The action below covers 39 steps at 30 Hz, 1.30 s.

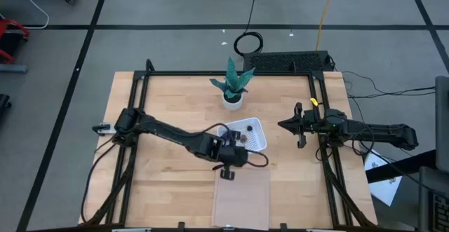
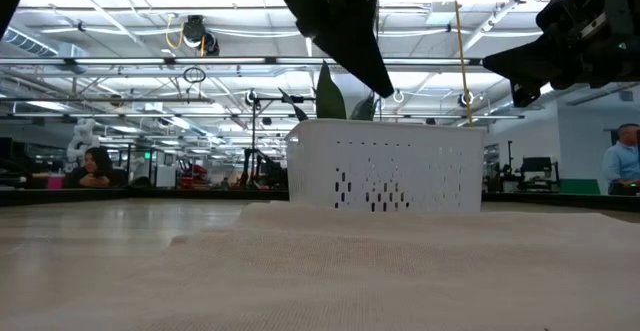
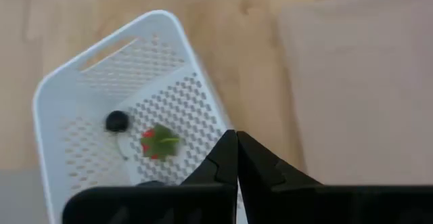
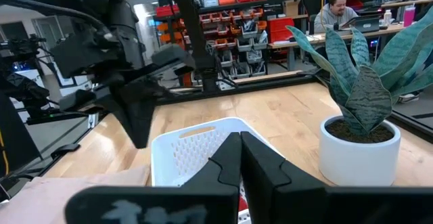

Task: Pick and placing Produce into tupperware
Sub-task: Adjust the basket on the table

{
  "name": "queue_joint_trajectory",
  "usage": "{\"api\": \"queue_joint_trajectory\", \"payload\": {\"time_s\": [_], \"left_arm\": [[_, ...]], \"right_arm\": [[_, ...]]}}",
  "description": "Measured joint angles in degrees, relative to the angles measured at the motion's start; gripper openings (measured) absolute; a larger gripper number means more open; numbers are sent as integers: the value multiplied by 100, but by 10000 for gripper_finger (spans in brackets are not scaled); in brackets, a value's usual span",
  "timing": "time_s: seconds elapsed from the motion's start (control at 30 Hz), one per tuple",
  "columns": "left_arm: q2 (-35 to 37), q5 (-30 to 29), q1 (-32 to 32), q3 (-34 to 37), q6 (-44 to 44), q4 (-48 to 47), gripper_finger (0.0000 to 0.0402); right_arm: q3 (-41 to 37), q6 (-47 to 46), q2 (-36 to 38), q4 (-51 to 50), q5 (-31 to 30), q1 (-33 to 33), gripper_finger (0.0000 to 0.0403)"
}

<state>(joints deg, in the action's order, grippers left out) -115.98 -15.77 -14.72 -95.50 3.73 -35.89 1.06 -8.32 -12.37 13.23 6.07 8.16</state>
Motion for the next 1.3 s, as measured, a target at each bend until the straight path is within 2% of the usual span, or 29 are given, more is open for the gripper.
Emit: {"api": "queue_joint_trajectory", "payload": {"time_s": [0.37, 0.67, 1.3], "left_arm": [[0, 96, -438, 28, -497, -227, 1], [-20, 55, -377, 653, -921, 9, 1], [-20, -620, -233, 730, -1381, -620, 1]], "right_arm": [[0, -5, -10, 1, 0, 0, 0], [2, -42, -10, 2, 0, -2, 0], [0, -28, -10, 1, 0, 0, 0]]}}
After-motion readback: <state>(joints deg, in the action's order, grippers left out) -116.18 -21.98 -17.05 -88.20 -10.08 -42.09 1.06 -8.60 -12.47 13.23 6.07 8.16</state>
